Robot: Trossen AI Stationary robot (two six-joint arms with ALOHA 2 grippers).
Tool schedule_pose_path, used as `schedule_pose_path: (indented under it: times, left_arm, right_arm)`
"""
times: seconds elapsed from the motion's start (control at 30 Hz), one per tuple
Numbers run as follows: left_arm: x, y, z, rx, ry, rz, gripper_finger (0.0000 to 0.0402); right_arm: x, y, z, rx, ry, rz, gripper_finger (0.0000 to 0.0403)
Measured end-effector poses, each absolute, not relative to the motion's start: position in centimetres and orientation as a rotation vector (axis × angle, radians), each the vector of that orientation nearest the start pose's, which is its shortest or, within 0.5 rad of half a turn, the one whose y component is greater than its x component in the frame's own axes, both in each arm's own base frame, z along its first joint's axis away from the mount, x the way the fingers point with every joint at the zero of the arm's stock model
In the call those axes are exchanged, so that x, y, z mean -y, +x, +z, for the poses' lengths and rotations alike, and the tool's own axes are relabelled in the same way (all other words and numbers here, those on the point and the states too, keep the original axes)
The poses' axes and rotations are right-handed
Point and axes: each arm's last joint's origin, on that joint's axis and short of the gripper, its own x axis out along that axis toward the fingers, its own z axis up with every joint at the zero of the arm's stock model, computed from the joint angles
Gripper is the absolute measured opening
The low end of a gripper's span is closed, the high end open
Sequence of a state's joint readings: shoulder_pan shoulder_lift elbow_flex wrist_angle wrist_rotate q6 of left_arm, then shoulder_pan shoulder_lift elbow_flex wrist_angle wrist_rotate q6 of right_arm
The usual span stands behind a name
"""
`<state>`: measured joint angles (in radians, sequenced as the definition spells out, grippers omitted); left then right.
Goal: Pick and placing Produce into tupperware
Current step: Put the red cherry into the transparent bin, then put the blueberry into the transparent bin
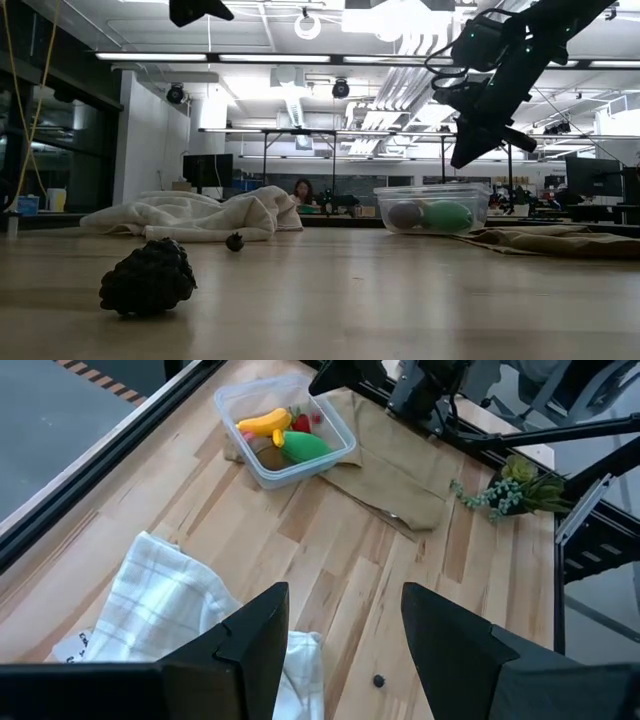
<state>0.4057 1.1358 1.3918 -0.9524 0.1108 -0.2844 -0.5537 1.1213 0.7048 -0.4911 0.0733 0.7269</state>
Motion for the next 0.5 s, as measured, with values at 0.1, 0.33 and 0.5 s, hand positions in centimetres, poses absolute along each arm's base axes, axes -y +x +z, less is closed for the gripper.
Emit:
schedule_pose_path:
  times: [0.1,0.33,0.5]
  left_arm:
    - [-7.8,18.9,40.1,-0.635,-0.45,0.378,0.0184]
    - [-7.1,18.6,39.6,-0.732,-0.33,0.158,0.0184]
    - [-6.7,18.6,38.5,-0.811,-0.327,-0.024,0.0184]
  right_arm:
    - [11.4,18.0,22.1,-0.648,0.876,-0.9,0.0058]
    - [11.6,18.7,22.9,-0.571,0.846,-0.785,0.0084]
    - [11.6,20.1,25.5,-0.346,0.854,-0.448,0.0084]
